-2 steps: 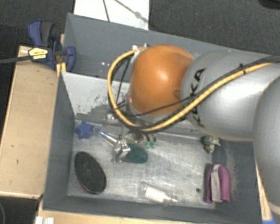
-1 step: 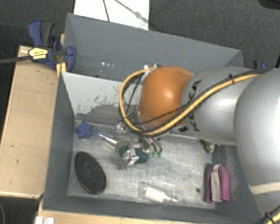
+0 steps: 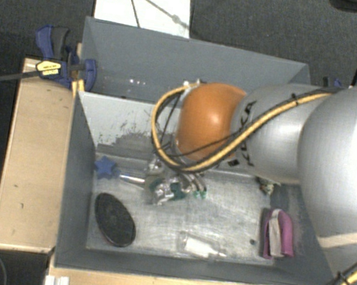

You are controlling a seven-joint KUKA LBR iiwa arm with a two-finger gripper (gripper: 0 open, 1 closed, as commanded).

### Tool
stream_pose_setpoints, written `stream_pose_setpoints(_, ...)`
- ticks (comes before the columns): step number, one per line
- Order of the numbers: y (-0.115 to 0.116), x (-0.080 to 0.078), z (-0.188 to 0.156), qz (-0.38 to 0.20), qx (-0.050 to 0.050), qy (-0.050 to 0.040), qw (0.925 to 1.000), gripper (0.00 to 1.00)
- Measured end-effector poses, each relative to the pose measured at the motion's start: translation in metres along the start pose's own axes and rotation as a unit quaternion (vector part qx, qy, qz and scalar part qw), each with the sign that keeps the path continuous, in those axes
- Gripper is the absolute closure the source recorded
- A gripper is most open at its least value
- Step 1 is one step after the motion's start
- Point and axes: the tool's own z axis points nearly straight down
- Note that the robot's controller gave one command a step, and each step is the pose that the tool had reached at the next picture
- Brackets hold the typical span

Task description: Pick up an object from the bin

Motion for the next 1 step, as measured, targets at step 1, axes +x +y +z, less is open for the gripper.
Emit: stream_pose_setpoints(1, -0.0115, -0.0083, -0.126, -0.004, 0.001, 0.0019, 1.0, 1.0)
